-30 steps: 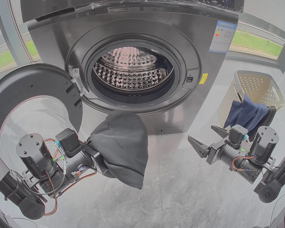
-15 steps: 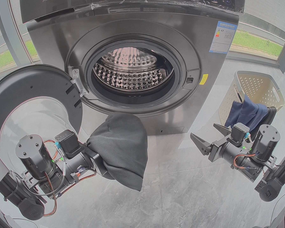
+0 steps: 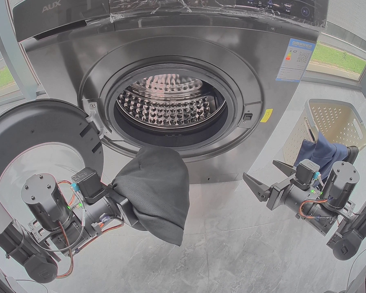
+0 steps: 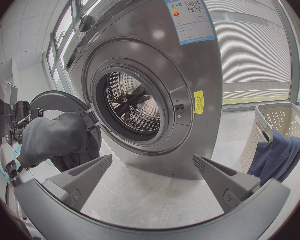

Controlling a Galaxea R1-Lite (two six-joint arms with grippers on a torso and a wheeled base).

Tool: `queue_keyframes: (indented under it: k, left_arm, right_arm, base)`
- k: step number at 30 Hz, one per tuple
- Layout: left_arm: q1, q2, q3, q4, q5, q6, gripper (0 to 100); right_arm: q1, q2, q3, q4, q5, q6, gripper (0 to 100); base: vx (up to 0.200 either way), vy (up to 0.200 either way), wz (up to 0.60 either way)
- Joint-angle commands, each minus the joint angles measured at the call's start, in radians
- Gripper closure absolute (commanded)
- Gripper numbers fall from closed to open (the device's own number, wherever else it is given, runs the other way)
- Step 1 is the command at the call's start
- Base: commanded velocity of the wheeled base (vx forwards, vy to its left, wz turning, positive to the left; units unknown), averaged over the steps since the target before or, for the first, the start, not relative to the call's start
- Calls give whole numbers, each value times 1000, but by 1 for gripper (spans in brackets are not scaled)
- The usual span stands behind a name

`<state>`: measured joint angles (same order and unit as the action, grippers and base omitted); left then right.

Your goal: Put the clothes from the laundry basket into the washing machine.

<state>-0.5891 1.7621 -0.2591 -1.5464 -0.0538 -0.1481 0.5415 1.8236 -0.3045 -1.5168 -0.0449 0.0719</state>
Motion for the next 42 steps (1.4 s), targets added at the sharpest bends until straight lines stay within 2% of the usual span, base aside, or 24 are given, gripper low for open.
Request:
queue_keyframes:
  k: [1,15,33,42]
  left_arm:
    - [-1,5,0,-1,0,1,100]
    - [-1,11,-3,0,0,2,100]
    - [-8,22,-9,-1,2,2,100]
    - [-11,25,-8,-1,2,2,100]
  right_arm:
    - [3,2,2,0,0,0,0]
    - [6,3,5,0,0,5,0]
    - [20,3,7,0,-3,8,0]
    - [21,2,8,0,-3,8,0]
  base:
    - [0,0,0]
    - [0,0,0]
    - [200,0,0]
    - [0,0,0]
